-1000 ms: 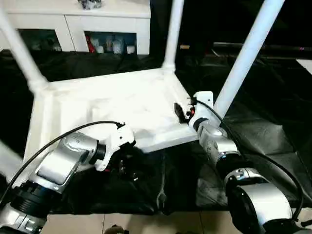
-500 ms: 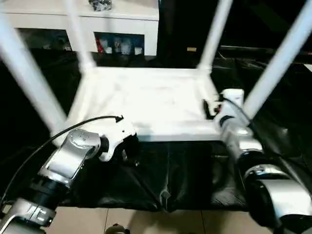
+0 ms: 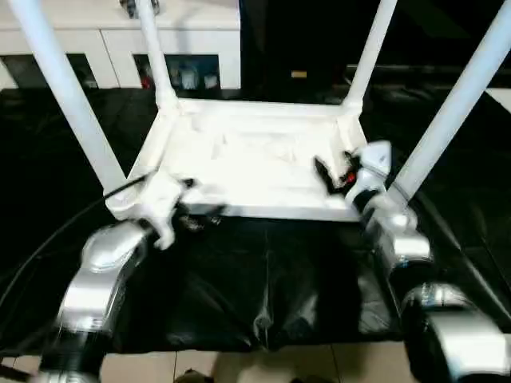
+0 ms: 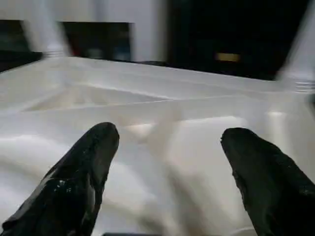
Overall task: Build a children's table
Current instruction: Rotate leg to tighten
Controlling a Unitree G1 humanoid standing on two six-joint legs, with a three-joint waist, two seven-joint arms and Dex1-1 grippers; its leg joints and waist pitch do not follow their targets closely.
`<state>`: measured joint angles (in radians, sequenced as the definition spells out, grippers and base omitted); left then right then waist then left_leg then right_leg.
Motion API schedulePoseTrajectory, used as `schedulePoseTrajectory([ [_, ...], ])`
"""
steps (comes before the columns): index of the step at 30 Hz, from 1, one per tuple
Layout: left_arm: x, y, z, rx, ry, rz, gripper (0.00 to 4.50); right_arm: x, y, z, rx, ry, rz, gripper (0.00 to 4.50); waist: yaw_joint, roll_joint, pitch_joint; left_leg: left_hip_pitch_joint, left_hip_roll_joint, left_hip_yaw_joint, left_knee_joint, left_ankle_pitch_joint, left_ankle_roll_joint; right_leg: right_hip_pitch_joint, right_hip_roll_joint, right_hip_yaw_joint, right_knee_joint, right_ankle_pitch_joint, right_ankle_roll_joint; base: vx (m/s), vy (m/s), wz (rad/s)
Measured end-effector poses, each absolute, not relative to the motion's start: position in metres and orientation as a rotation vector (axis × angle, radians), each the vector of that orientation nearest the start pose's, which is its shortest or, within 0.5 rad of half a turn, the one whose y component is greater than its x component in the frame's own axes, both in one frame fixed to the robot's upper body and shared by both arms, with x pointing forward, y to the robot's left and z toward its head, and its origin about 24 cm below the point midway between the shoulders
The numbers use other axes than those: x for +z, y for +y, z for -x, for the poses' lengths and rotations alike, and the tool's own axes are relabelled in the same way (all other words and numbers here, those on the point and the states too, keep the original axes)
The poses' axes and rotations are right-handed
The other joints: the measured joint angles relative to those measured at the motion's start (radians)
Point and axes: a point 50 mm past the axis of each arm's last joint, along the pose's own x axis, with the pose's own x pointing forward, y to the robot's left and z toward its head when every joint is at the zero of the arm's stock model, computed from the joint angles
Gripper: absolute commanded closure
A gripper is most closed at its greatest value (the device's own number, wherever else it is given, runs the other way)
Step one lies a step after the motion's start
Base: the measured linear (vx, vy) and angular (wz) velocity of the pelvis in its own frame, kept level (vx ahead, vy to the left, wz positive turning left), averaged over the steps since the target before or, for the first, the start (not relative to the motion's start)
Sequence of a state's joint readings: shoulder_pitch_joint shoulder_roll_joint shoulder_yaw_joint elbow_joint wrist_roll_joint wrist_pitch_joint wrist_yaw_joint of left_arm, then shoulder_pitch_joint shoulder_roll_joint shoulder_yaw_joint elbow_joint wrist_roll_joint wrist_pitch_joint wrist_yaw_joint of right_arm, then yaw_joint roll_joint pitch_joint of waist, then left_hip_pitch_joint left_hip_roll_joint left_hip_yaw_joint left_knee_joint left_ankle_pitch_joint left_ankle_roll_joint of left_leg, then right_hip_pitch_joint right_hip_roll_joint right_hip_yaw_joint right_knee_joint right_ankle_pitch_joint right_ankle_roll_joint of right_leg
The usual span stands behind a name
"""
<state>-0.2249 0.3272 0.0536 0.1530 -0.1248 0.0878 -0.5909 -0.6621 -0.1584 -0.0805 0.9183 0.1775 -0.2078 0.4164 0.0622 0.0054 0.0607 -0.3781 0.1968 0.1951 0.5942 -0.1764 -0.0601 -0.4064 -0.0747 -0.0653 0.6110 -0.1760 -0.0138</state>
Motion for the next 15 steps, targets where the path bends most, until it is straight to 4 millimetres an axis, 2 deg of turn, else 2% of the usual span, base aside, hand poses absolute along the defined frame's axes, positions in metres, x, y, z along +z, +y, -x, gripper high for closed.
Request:
schedulePoseTrajectory([
  [6,0.074,0.217,-0.281,-0.254,-0.104,-0.200,0.05,0.045,-0.138,-0.338,0.486,0.025,-0.045,0.66,0.004,0.001,0.000,0.001,0.000,0.000,0.000,0.000,0.000,0.002,0.000,0.000,-0.001,0.000,0.000,0.000,0.000,0.00],
  [11,0.076,0.231,-0.274,-0.066,-0.203,-0.235,0.05,0.041,-0.139,-0.321,0.522,0.037,-0.030,0.66,0.004,0.001,0.000,0.002,0.000,-0.001,0.000,0.000,0.000,0.003,0.000,0.000,-0.001,-0.003,0.006,0.000,0.000,0.00],
  [15,0.072,0.236,-0.271,0.035,-0.217,-0.249,0.05,0.038,-0.146,-0.309,0.523,0.056,-0.007,0.66,0.002,0.002,-0.001,0.002,0.000,-0.001,0.000,0.000,0.000,0.003,0.000,0.000,-0.001,-0.003,0.006,0.000,0.000,0.00],
])
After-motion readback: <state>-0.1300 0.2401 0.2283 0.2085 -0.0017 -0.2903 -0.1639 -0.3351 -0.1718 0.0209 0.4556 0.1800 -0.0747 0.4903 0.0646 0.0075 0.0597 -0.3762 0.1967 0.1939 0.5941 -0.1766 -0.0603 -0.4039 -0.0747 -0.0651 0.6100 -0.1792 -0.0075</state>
